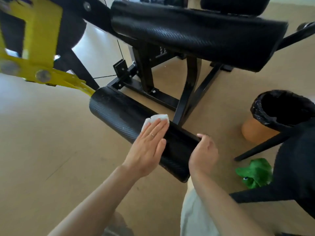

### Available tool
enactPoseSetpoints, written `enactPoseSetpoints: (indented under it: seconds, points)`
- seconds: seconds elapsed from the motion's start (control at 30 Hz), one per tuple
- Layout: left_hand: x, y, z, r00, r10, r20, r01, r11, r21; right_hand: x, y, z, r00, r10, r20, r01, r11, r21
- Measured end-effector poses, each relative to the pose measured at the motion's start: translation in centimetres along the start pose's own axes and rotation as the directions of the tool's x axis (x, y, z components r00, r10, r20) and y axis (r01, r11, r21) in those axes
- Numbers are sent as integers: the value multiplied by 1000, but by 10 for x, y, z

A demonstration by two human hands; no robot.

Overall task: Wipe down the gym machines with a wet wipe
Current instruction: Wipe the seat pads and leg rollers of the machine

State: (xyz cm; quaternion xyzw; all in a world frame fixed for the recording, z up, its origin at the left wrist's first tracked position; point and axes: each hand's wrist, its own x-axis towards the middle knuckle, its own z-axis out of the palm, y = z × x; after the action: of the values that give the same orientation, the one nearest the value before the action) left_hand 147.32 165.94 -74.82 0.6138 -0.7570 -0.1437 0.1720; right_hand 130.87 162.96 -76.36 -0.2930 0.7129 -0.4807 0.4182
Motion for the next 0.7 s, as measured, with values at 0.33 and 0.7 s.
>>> enactPoseSetpoints:
  seconds: [0.33,0.7]
  points:
    - [29,-84,-37,965,-214,-152,236,960,149,-1,3,-3,997,-66,48,67,998,-19]
    - [20,-72,-35,1000,-8,3,7,991,131,0,4,1,996,-70,55,71,997,-17]
